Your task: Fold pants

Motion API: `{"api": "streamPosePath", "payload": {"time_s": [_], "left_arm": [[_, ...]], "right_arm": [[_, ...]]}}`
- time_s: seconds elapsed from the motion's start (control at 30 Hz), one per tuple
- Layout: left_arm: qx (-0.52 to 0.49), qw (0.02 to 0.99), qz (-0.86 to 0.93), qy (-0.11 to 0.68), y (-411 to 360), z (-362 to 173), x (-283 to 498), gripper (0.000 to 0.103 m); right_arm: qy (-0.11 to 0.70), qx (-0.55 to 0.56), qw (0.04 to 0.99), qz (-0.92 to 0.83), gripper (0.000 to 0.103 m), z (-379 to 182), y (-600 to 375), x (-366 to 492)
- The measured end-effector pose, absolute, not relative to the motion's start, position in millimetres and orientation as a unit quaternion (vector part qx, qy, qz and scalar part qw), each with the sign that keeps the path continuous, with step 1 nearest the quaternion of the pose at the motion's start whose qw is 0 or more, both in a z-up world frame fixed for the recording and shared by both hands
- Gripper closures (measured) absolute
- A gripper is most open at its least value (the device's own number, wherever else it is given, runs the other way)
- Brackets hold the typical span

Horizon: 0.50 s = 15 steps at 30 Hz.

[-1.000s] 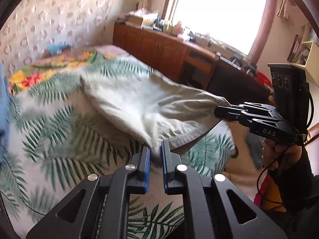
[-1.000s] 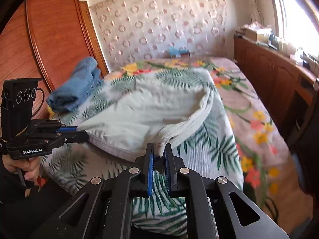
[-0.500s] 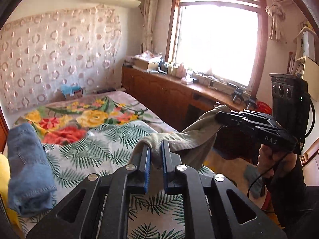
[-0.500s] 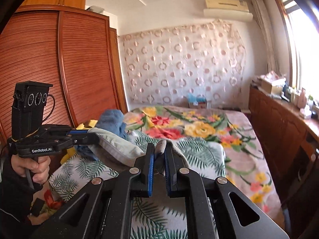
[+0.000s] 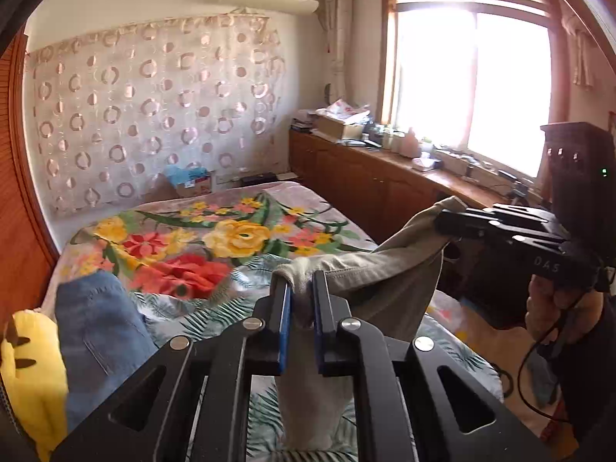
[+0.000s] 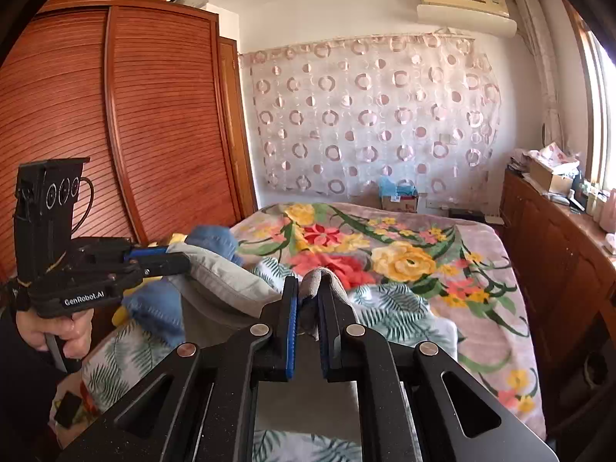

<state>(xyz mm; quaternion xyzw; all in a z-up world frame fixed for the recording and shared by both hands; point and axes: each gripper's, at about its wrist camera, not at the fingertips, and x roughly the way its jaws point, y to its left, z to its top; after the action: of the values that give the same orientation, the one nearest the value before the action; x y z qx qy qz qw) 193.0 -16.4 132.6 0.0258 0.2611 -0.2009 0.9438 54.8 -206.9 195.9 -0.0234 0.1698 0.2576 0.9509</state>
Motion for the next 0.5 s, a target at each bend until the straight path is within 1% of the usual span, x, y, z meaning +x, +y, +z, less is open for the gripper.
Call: {"api": "streamPosePath", "payload": {"time_s": [0.13,0.2,0.33,0.5], "left_arm": [[0.027,0.952,-0.182,0.246,-5,152,211,0.092],[0.023,0.952,-0.18,0.246,-1,150,207,0.092],[0.026,0.943,-0.186,0.276,-2,109,185,0.092],[0.02,0.923,-0.186,0.335,-7,32,158,0.092]], "right_arm": [[0.154,-0.028,0.955,0.251,0.094,213,-186,83],[0.151,-0.031,0.956,0.251,0.094,213,-180,85],[0.179,-0.039,0.949,0.259,0.094,176,-172,86],[0.25,-0.061,0.929,0.266,0.094,107,-161,76]]}}
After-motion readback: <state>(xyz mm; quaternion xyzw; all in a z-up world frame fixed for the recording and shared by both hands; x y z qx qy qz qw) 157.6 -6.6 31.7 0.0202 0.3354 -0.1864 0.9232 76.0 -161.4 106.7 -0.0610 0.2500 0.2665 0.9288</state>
